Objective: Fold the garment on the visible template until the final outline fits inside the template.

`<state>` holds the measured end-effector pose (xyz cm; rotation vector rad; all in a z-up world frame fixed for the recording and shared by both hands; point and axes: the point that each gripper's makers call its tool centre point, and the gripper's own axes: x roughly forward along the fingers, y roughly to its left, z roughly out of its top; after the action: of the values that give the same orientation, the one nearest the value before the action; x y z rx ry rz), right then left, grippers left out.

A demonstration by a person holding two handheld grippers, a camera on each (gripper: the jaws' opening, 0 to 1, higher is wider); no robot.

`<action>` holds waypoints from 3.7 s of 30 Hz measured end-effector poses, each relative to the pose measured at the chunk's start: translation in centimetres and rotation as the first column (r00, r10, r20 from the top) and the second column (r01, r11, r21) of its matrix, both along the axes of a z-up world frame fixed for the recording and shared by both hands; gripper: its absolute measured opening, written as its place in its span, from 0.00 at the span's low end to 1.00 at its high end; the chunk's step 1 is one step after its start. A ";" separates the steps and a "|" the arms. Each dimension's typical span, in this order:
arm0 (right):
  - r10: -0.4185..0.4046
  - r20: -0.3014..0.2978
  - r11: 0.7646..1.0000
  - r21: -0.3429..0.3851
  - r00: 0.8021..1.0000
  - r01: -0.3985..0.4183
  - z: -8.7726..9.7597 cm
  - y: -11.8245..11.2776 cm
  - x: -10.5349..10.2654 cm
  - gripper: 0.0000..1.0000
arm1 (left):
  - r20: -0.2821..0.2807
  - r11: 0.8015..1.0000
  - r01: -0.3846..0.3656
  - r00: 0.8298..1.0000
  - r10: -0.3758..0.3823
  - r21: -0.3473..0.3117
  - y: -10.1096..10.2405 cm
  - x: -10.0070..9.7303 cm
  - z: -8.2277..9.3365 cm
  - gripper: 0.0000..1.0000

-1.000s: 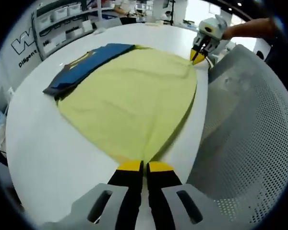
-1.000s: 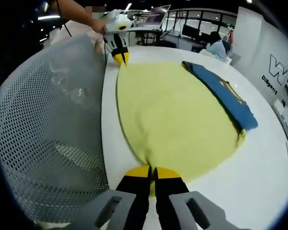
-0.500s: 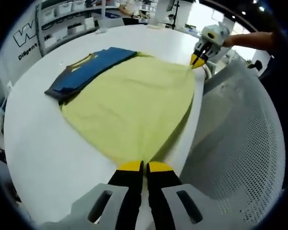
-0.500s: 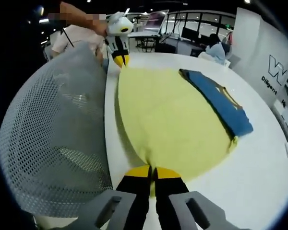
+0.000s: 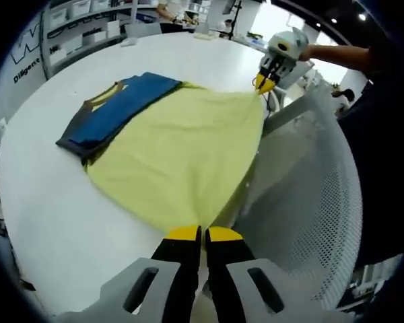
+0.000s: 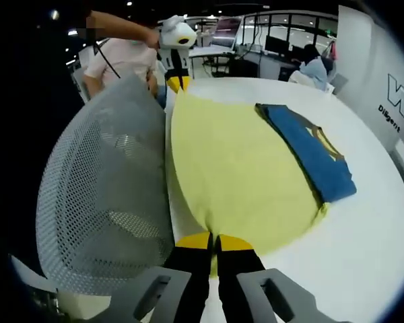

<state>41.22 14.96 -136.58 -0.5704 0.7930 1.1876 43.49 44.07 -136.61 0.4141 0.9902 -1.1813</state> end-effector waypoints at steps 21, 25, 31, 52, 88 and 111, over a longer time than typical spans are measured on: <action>0.047 0.039 0.999 -0.001 0.998 -0.047 4.9 0.4 3.1 0.00 | 0.027 0.998 0.016 1.000 -0.015 -0.067 -0.8 4.2 5.3 0.01; 0.035 0.060 0.999 -0.008 0.998 -0.035 5.5 0.2 4.5 0.00 | 0.041 0.996 -0.010 0.999 0.014 -0.089 -0.5 6.0 6.0 0.01; -0.017 0.093 1.000 0.007 0.996 0.016 6.3 0.1 7.2 0.00 | 0.055 0.994 -0.041 0.997 0.047 -0.102 0.0 8.4 6.4 0.01; -0.151 0.193 0.988 0.024 0.969 0.149 8.9 -0.5 16.5 0.00 | 0.190 0.979 -0.137 0.968 0.164 -0.148 -0.7 17.2 8.7 0.00; -0.427 0.160 0.904 0.087 0.890 0.418 7.3 -1.8 27.1 0.00 | 0.330 0.938 -0.306 0.879 0.343 -0.162 -1.4 29.0 7.7 0.01; -0.499 0.109 0.867 0.068 0.860 0.494 3.1 -1.2 31.0 0.00 | 0.288 0.899 -0.410 0.852 0.437 -0.150 -0.8 33.7 3.5 0.01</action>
<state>72.26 13.80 -133.46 -0.3691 0.7512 0.6796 77.19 43.23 -133.15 0.2846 0.7011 -0.7217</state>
